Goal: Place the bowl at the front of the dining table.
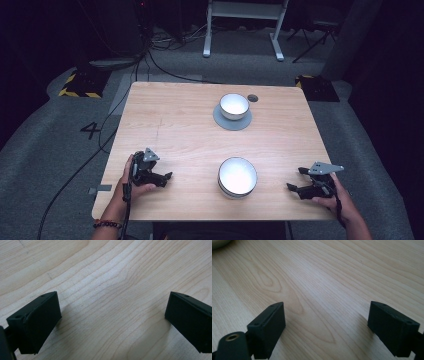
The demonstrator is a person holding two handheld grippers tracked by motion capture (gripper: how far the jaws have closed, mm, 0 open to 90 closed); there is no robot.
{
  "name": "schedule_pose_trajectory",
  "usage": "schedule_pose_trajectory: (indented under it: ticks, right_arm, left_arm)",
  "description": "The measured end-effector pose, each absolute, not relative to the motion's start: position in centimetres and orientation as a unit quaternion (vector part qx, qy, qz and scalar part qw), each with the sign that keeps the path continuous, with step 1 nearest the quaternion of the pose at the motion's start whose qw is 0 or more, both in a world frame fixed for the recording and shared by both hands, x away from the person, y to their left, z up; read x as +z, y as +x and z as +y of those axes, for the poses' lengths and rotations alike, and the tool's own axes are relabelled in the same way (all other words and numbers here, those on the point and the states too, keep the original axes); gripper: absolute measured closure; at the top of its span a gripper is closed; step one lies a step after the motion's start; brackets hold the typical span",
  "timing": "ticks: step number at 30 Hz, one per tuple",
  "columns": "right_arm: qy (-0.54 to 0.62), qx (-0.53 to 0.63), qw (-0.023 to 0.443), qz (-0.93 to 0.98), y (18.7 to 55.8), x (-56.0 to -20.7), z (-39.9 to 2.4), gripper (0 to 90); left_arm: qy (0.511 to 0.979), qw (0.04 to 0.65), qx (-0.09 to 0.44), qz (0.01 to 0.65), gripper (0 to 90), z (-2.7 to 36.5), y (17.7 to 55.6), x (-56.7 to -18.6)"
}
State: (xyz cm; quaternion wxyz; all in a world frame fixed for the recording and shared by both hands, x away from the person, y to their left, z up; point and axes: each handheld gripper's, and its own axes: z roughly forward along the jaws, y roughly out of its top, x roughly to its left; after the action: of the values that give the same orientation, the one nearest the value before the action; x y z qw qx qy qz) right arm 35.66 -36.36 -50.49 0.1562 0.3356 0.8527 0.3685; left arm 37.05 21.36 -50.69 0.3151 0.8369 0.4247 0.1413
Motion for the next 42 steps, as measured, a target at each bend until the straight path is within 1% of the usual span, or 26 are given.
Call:
schedule_pose_trajectory:
  ticks: [13,42]
  right_arm:
    - [0.343,0.369,0.159,0.849,35.3,-50.5,-37.9,14.9]
    - [0.344,0.369,0.159,0.849,35.3,-50.5,-37.9,14.8]
  left_arm:
    - [0.837,0.315,0.141,0.425,0.5,21.4,37.0,-50.7]
    - [0.837,0.315,0.141,0.425,0.5,21.4,37.0,-50.7]
